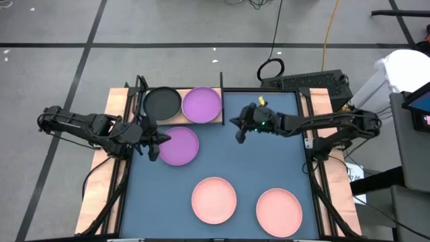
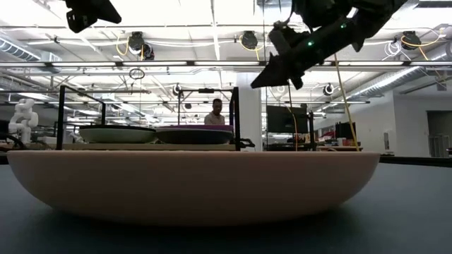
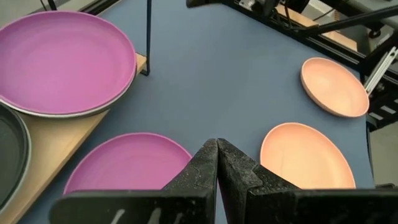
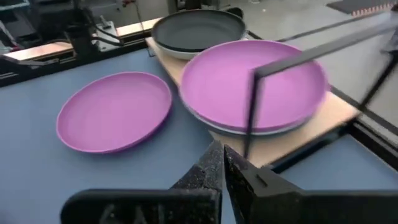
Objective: Place and stack plates onto a shelf
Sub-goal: Stack the right violet plate on top of the light blue plate on the shelf
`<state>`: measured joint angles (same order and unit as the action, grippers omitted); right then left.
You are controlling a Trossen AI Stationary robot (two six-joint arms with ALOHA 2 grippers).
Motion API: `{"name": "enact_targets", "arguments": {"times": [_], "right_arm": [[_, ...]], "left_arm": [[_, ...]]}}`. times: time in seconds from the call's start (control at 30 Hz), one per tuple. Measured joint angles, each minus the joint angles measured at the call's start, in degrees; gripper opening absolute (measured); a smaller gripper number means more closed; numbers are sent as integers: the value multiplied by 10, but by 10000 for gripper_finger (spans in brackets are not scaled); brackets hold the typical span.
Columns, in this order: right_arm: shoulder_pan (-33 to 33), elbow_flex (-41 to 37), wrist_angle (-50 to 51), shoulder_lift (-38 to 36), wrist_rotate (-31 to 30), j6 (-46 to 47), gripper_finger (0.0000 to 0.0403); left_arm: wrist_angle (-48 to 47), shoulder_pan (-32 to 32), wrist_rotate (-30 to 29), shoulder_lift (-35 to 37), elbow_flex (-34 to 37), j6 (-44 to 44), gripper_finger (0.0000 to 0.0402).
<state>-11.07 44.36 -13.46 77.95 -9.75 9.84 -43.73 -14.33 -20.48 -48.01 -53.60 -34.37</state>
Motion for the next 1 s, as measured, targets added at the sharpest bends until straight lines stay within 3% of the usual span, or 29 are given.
{"name": "enact_targets", "arguments": {"times": [0.23,0.53,0.87,1.0], "right_arm": [[46,0,-147,100,-9,0,0],[48,6,-308,231,-25,2,0],[48,162,-264,360,-24,-60,0],[52,182,-218,363,-72,-67,0]], "left_arm": [[-3,-5,0,0,0,-12,12],[-17,-12,0,0,0,-29,12],[-17,-12,0,0,0,-35,12],[-17,-12,0,0,0,-37,12]]}}
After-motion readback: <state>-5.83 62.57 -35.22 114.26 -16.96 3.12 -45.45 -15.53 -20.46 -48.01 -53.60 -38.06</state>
